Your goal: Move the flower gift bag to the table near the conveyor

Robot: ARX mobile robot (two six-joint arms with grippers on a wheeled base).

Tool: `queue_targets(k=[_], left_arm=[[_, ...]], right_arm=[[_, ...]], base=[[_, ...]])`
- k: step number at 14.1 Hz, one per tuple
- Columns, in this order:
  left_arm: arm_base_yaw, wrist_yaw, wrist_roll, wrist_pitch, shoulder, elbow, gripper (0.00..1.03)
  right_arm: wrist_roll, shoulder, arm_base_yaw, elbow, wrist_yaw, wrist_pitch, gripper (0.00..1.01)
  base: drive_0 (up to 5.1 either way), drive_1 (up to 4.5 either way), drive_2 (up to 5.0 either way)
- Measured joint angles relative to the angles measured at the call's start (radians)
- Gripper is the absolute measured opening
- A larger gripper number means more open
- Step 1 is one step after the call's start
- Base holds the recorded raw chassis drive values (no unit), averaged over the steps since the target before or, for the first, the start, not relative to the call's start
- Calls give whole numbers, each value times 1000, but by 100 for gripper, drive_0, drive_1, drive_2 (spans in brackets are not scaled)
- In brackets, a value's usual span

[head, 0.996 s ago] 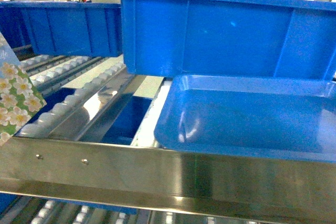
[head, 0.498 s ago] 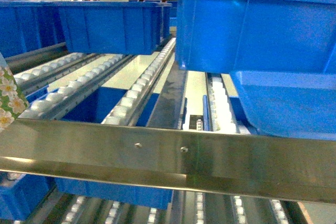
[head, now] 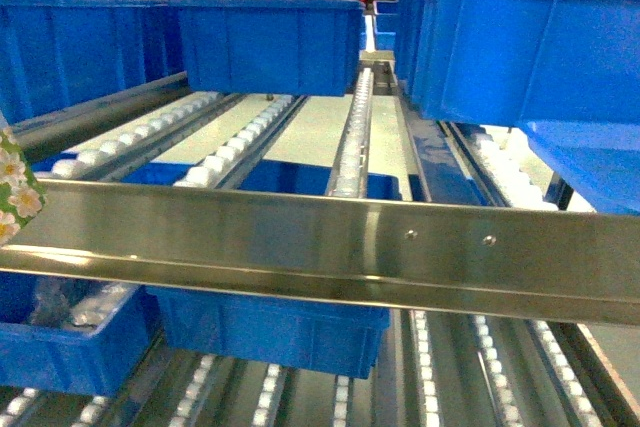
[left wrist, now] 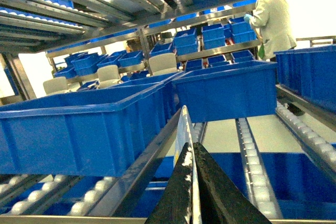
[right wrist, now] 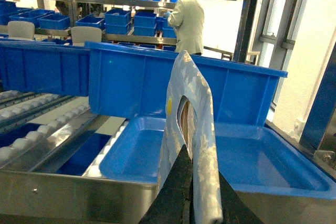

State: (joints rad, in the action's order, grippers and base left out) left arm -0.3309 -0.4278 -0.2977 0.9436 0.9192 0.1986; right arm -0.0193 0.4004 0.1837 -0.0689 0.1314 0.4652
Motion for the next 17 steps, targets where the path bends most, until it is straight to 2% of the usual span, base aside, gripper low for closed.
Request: queue_targets(k=[17], left_arm=[[0, 1, 0, 0, 0, 0, 2]], right_arm=[[0, -3, 0, 0, 0, 2, 2]], base=[[-440, 46, 419]])
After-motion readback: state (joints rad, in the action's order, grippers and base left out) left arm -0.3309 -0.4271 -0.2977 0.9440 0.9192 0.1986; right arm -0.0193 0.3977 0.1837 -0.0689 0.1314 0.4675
